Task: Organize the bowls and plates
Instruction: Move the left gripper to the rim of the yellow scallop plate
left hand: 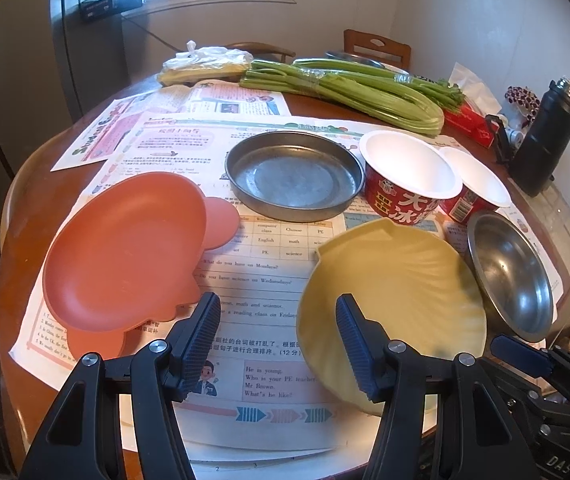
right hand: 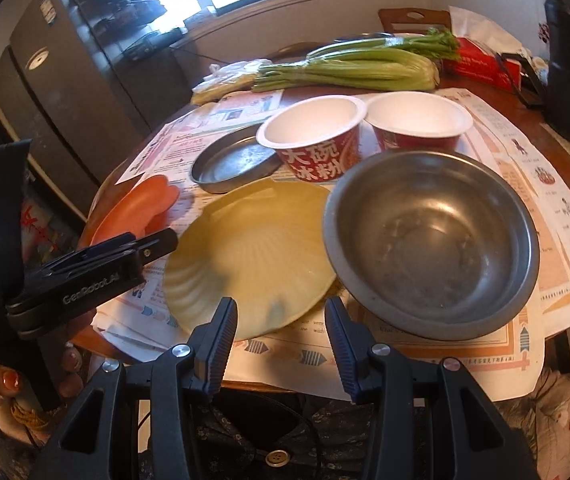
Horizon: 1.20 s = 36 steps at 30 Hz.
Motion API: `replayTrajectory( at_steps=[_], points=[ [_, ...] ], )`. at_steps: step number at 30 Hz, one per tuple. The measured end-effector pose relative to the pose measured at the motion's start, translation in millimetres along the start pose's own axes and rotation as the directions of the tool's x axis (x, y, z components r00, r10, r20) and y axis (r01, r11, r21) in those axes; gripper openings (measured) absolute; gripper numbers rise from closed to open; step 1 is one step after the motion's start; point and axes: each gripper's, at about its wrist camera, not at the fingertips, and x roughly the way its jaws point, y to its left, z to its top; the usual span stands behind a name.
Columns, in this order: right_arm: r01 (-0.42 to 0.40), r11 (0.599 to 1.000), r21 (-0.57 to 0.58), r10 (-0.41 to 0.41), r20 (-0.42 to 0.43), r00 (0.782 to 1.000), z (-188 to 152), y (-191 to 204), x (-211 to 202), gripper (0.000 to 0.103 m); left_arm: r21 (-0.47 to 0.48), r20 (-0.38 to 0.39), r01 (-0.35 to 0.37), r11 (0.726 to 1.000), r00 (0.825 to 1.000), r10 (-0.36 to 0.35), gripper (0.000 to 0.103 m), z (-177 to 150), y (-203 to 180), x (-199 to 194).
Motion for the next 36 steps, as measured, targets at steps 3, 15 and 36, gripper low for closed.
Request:
replayTrajectory(
  at_steps=[3, 15, 36],
  points=[
    [0.01, 1.0, 0.014, -0.01, -0.006, 1.0, 0, -2, 6, 0.046, 0.006, -0.001, 0.008, 1.0, 1.0, -0.008, 0.062, 0, -2, 4],
    [0.06, 0.998, -0.013, -0.06, 0.018, 0.998, 4, 7, 25, 0.046, 0.03, -0.034, 0.013, 0.999, 0.999, -0.012, 0.062, 4, -5, 30],
    [0.064, 0.989, -0.132, -0.064, 0.002, 0.998, 18, 40, 58, 0.046, -0.014, -0.051, 0.026, 1.0, 0.998, -0.027, 0.062, 1, 22, 40]
  ],
)
